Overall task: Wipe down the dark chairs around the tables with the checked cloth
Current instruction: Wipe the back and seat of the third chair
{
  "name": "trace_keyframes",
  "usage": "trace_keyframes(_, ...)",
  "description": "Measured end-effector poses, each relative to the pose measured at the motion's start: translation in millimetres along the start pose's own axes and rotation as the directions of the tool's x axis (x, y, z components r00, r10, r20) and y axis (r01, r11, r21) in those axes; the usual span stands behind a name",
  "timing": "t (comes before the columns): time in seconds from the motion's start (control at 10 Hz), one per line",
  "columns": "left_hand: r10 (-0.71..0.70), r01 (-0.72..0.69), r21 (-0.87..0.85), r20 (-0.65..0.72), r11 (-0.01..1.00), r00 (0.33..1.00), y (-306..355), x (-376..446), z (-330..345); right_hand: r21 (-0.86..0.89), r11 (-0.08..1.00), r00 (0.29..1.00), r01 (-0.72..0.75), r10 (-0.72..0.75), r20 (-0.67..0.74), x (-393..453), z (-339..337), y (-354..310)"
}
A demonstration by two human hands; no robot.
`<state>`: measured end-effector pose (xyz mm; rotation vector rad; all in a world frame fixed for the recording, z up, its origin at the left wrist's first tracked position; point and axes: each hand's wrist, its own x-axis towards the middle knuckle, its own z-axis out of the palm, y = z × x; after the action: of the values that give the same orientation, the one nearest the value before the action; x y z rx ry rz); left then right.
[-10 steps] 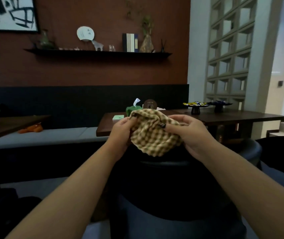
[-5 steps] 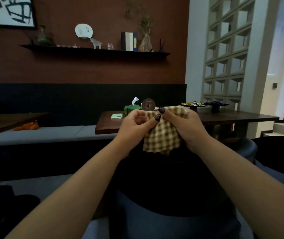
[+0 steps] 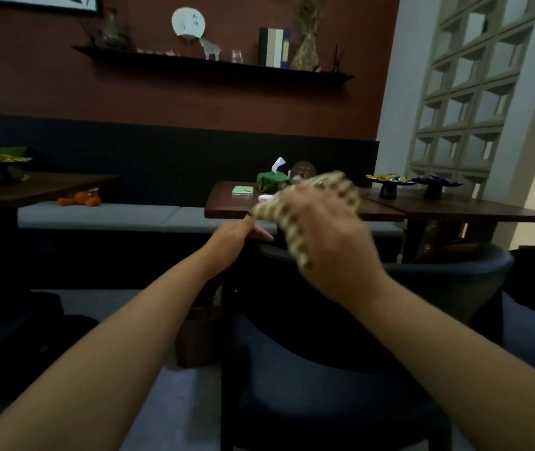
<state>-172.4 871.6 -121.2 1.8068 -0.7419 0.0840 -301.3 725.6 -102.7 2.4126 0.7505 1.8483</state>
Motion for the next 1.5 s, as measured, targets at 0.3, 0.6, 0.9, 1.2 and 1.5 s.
trace_keyframes(0.3,-0.125,0.114,-0.245,-0.028,0.963,0.992,-37.3,9.8,12.8,-0.397,0.816,0.822,0.42,-0.156,0.548,-51.2,33.2,-21.4)
trace_keyframes(0.6,0.069,-0.086,-0.132,-0.126,0.988,0.99,-56.1,13.0,15.1,-0.521,0.739,0.854,0.427,-0.14,0.502,-31.5,60.5,-27.3)
trace_keyframes(0.9,0.088,-0.138,-0.293,-0.175,0.946,0.981,-62.1,9.0,23.9,-0.464,0.703,0.834,0.538,-0.366,0.413,-41.1,67.8,-20.1)
trace_keyframes(1.2,0.028,-0.038,-0.301,-0.038,0.953,0.999,-52.7,7.5,13.8,-0.284,0.639,0.637,0.714,-0.427,0.641,-105.5,82.9,-23.3)
trace_keyframes(1.5,-0.098,0.151,-0.3,0.183,0.942,0.978,-47.2,11.4,-8.0,-0.251,0.711,0.638,0.657,-0.347,0.687,-109.4,100.3,-37.6)
